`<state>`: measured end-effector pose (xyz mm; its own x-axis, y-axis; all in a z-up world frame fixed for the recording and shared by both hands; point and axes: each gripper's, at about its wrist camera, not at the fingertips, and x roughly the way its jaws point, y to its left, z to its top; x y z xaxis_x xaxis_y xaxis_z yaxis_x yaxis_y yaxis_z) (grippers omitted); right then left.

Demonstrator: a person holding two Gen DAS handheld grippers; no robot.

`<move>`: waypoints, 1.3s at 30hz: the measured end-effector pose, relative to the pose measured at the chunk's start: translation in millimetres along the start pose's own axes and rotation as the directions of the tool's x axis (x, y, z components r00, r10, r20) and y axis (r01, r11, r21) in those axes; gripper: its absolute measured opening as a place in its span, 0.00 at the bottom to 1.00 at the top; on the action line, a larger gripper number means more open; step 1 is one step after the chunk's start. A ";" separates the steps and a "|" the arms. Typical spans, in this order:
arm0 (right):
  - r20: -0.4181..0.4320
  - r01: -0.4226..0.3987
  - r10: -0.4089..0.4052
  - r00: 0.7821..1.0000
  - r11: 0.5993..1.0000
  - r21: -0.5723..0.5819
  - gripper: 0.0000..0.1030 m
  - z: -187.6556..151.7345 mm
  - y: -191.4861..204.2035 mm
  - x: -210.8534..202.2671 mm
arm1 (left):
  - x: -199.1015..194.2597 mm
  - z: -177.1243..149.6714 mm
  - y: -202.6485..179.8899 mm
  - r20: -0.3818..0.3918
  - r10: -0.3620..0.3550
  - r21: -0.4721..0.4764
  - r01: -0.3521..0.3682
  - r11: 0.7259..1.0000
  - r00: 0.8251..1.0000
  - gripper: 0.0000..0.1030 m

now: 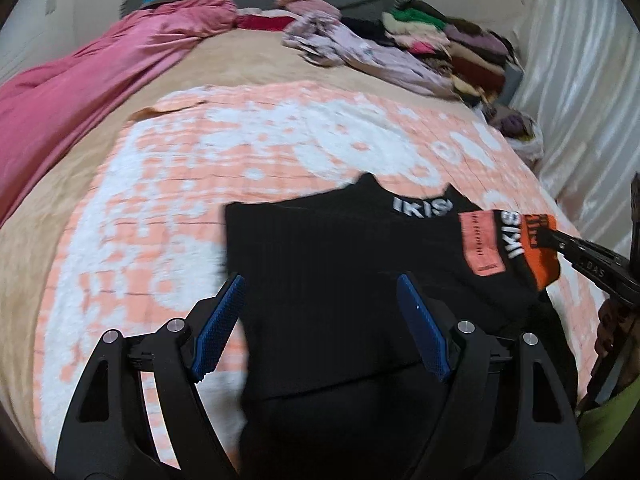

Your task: Fold small clothes

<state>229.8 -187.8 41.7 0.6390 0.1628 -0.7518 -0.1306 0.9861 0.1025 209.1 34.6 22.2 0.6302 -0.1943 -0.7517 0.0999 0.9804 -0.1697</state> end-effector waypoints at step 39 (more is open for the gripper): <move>-0.044 -0.091 0.090 0.995 0.995 -0.027 0.26 -49.7 15.7 5.9 | 30.9 -30.1 -14.1 -0.056 -0.031 0.012 0.032 0.999 0.998 0.73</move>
<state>193.8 -173.0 6.6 0.5907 0.2490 -0.7675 -0.2088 0.9660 0.1526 204.1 13.9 -17.8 0.5828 -0.2259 -0.7805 0.1292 0.9741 -0.1854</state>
